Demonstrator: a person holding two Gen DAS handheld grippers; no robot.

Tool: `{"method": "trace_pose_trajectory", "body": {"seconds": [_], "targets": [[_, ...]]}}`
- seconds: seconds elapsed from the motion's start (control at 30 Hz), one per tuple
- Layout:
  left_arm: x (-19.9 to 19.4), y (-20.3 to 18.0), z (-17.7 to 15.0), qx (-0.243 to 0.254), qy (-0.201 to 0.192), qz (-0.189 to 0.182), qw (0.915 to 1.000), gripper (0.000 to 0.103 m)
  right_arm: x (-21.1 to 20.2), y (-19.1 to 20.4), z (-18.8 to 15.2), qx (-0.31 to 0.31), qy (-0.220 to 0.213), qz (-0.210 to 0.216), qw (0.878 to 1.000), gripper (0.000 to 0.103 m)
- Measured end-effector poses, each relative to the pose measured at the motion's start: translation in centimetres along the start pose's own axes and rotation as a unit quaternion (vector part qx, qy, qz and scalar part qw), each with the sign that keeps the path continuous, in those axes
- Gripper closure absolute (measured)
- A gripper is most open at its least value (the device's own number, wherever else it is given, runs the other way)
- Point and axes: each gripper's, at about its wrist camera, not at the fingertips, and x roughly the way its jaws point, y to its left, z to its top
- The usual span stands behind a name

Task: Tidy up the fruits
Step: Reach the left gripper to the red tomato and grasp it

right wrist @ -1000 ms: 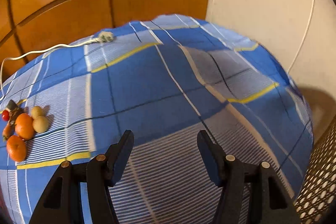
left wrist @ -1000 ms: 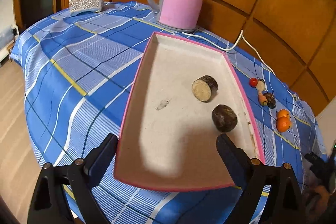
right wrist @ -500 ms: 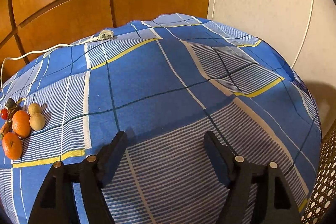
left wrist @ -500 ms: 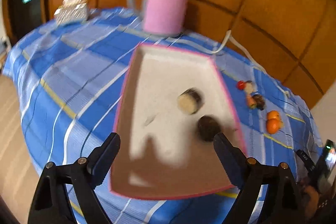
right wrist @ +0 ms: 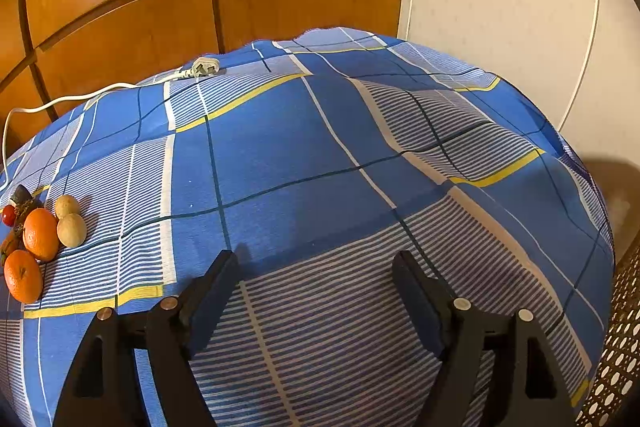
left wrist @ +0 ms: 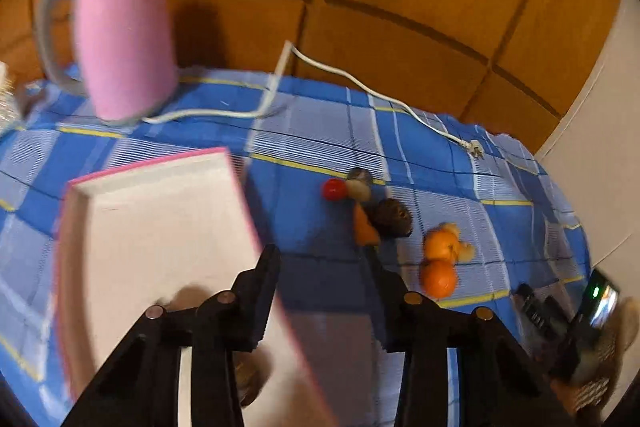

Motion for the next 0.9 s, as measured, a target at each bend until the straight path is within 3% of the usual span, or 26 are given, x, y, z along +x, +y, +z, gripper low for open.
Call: {"method": "trace_pose_trajectory", "body": {"seconds": [0.23,0.5,0.67,0.7,0.73,0.9], "targets": [[6.6,-1.7,3.3,0.027,0.034,0.011,0.999,0.065,0.1,0.0,-0.1,-0.001,-0.001,0.001,1.0,0.02],[11.7,-2.7,4.2,0.069,0.06,0.031,0.9953,0.069,0.1,0.0,-0.2,-0.003,-0.002,-0.001,1.0,0.02],[13.5,-2.5,4.6,0.059,0.076,0.021,0.9951,0.071,0.1,0.0,-0.2,-0.004,-0.002,-0.001,1.0,0.019],[13.9,-2.4,4.6,0.059,0.083,0.015,0.9947,0.078,0.1,0.0,-0.1,-0.004,-0.002,-0.002,1.0,0.019],[14.1,-2.4,4.7,0.056,0.086,0.01,0.9946,0.078,0.1,0.0,-0.1,-0.004,-0.002,-0.002,1.0,0.019],[13.6,-2.0,4.6,0.041,0.081,0.006,0.9959,0.079,0.1,0.0,-0.2,-0.005,-0.002,-0.003,1.0,0.019]]}}
